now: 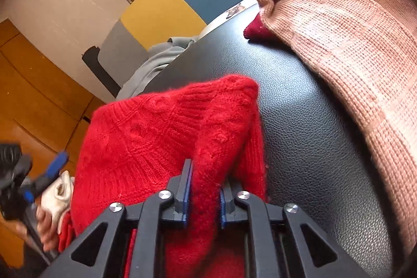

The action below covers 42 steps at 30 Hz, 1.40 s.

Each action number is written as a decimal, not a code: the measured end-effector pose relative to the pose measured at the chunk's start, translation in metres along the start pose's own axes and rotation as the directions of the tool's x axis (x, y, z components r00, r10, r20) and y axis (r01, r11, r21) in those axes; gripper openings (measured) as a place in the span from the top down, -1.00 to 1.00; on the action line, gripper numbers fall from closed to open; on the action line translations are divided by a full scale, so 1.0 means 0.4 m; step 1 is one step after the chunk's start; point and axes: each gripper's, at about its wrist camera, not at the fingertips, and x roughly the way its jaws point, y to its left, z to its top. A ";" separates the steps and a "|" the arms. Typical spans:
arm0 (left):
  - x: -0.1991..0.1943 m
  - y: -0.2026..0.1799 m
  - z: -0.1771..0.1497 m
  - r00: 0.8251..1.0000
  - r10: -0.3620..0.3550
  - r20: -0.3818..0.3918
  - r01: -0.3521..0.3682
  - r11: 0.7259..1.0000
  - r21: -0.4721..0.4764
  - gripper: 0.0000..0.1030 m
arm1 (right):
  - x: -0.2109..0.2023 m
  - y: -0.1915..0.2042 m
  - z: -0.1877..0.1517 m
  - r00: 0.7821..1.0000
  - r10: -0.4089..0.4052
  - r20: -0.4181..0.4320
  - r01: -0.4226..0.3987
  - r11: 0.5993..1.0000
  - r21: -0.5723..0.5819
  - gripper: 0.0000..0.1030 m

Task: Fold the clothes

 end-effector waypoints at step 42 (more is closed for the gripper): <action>-0.176 -0.009 -0.203 0.986 0.160 0.052 -0.166 0.973 0.158 -0.51 | -0.127 0.338 -0.017 0.993 -0.110 -0.036 0.069 0.809 -0.584 0.43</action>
